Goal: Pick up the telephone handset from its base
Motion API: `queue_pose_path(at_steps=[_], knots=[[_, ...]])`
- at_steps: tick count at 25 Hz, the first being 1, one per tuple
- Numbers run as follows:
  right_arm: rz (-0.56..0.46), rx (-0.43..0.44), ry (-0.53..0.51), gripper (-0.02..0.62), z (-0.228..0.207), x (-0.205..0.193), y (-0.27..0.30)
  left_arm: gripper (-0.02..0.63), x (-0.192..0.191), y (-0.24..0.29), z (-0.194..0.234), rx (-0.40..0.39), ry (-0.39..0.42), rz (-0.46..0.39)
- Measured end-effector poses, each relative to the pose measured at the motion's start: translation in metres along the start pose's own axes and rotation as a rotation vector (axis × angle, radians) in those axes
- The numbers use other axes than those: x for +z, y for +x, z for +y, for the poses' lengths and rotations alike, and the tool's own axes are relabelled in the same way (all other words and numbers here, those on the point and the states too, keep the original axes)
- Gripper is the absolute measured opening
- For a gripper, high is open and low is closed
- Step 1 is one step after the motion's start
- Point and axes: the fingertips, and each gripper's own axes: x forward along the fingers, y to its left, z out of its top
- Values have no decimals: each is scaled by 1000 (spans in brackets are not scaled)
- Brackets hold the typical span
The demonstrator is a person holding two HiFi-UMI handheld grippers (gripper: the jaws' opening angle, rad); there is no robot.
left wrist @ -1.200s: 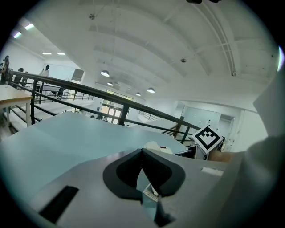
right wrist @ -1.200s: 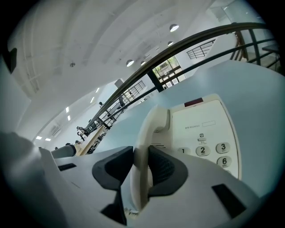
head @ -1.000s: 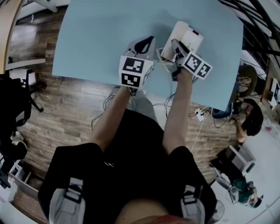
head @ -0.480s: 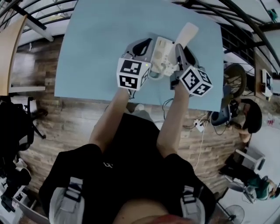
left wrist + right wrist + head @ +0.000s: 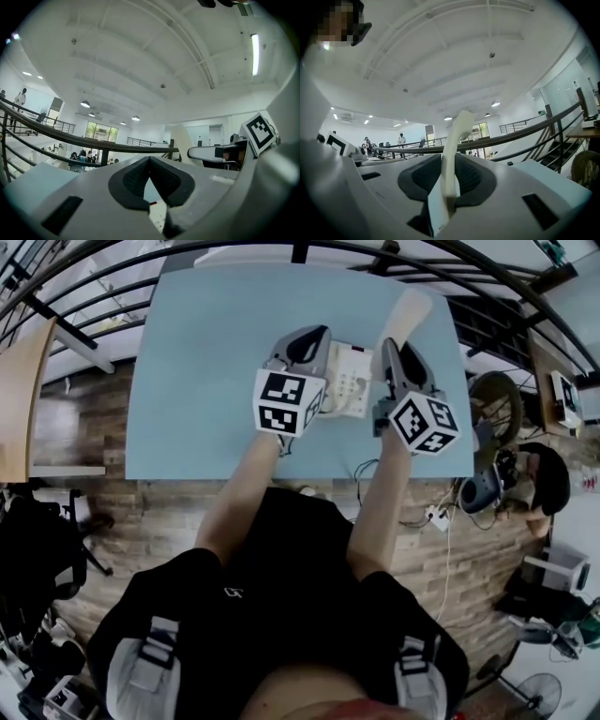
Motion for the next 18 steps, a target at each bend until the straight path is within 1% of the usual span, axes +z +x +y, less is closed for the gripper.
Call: queue_pose_path(at_steps=[5,18], knots=[[-5,-11,-14,84,0,-2,-1,-2,0,-1,6,-2,5,6],[-5,0,-36,84,3,-5,-1,-2,-2,1,4,2,2,7]])
